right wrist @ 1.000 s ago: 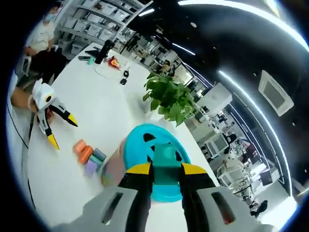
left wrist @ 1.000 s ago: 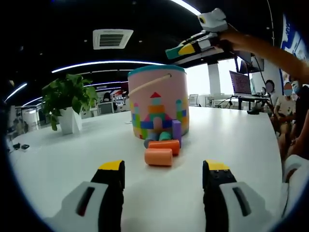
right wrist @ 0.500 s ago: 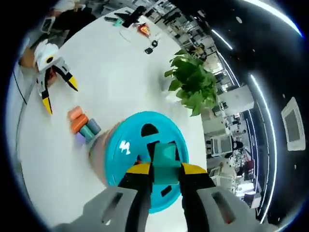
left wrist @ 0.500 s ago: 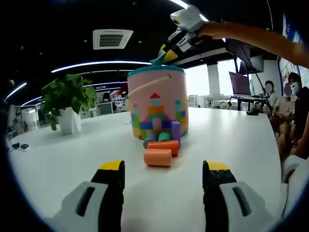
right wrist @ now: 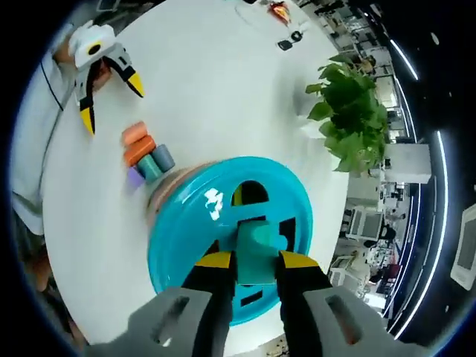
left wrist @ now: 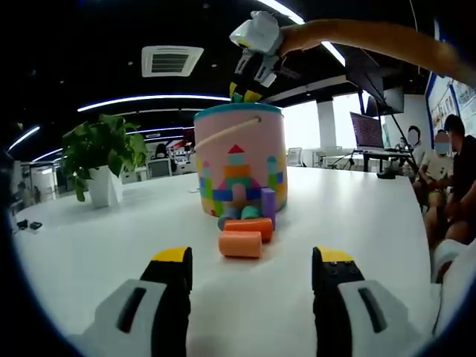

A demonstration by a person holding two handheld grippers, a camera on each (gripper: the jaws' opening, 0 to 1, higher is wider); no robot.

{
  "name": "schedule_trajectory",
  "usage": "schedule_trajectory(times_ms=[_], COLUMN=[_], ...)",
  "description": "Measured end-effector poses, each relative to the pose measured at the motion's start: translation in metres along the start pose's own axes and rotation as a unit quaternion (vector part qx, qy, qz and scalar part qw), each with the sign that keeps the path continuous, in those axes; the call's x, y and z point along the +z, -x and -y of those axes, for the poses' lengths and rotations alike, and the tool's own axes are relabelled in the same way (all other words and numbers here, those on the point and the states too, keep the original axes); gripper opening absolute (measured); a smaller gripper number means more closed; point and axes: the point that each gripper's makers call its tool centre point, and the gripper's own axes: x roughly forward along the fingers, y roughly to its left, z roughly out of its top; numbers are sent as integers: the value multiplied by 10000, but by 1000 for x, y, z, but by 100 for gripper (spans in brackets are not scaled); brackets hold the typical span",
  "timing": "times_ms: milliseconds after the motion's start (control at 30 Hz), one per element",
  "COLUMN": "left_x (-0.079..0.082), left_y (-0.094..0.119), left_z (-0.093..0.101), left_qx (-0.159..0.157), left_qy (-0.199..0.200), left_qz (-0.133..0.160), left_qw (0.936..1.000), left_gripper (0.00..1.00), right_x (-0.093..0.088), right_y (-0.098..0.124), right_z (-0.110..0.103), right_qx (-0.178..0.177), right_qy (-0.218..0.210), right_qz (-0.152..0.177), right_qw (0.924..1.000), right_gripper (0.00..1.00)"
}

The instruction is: Arrange the toys in the designated storage area by placing each visible toy with the group until no toy remains scattered across the table.

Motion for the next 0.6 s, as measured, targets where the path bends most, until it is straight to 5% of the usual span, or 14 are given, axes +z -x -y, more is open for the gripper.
schedule_trajectory(times_ms=[300,600], left_x=[-1,-2], left_y=[-1,-3], left_z=[0,-5], left_qx=[-17,-3], left_qy=[2,32], left_qz=[1,-4], left_qw=[10000,10000], left_gripper=[67,67], right_x=[0,5], right_y=[0,-15], right_z=[-3,-1], right_qx=[499,561], right_qy=[24,44], right_qz=[-166,-115], right_qw=[9986,9983], right_gripper=[21,21])
